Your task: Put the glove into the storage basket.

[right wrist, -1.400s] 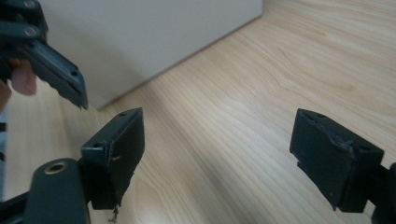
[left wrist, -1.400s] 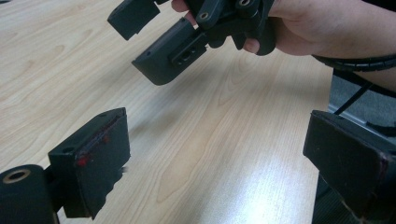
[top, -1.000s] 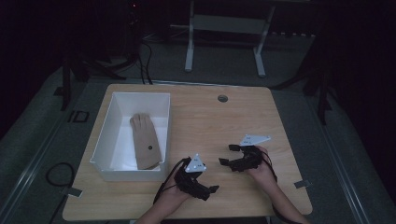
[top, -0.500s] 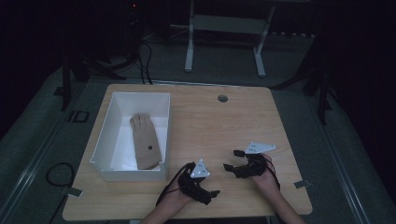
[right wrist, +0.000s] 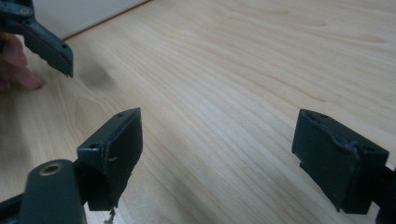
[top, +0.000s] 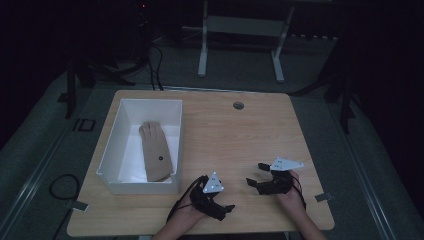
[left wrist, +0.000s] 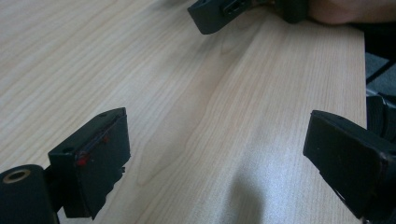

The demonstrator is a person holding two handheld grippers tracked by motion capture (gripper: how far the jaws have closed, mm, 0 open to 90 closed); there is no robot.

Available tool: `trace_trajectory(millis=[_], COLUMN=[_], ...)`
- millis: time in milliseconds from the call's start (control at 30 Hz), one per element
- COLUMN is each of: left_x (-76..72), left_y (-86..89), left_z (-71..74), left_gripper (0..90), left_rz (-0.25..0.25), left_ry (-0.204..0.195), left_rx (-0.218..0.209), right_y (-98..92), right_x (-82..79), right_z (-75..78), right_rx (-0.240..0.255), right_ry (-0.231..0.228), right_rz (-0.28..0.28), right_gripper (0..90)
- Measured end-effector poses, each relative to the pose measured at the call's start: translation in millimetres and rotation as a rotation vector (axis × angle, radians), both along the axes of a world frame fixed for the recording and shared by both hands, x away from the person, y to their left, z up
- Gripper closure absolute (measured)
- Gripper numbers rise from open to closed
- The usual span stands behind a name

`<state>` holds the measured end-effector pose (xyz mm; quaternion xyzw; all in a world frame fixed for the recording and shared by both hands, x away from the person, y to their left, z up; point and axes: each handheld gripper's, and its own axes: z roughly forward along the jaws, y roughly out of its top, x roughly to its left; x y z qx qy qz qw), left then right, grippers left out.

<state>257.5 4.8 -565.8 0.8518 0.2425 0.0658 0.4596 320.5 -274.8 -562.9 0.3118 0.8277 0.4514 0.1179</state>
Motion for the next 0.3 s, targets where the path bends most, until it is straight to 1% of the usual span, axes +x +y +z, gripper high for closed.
trace_trajectory(millis=[67, 133, 300], left_x=[0.2, -0.1, -1.0], left_y=[0.9, 1.1, 0.7], left_z=[-0.5, -0.5, -0.5], left_gripper=[7.7, 7.7, 7.7], left_rz=[0.002, 0.007, 0.002], left_ry=[-0.001, -0.005, -0.012], left_rx=[-0.003, 0.0, 0.005], right_y=[-1.3, -0.7, 0.7], right_x=[0.1, 0.5, 1.2], right_z=[0.1, -0.1, -0.4], right_rx=[0.005, -0.003, -0.015], right_ry=[0.002, 0.003, 0.011], right_rz=[-0.015, -0.022, -0.019], right_gripper=[14.4, 14.4, 14.4])
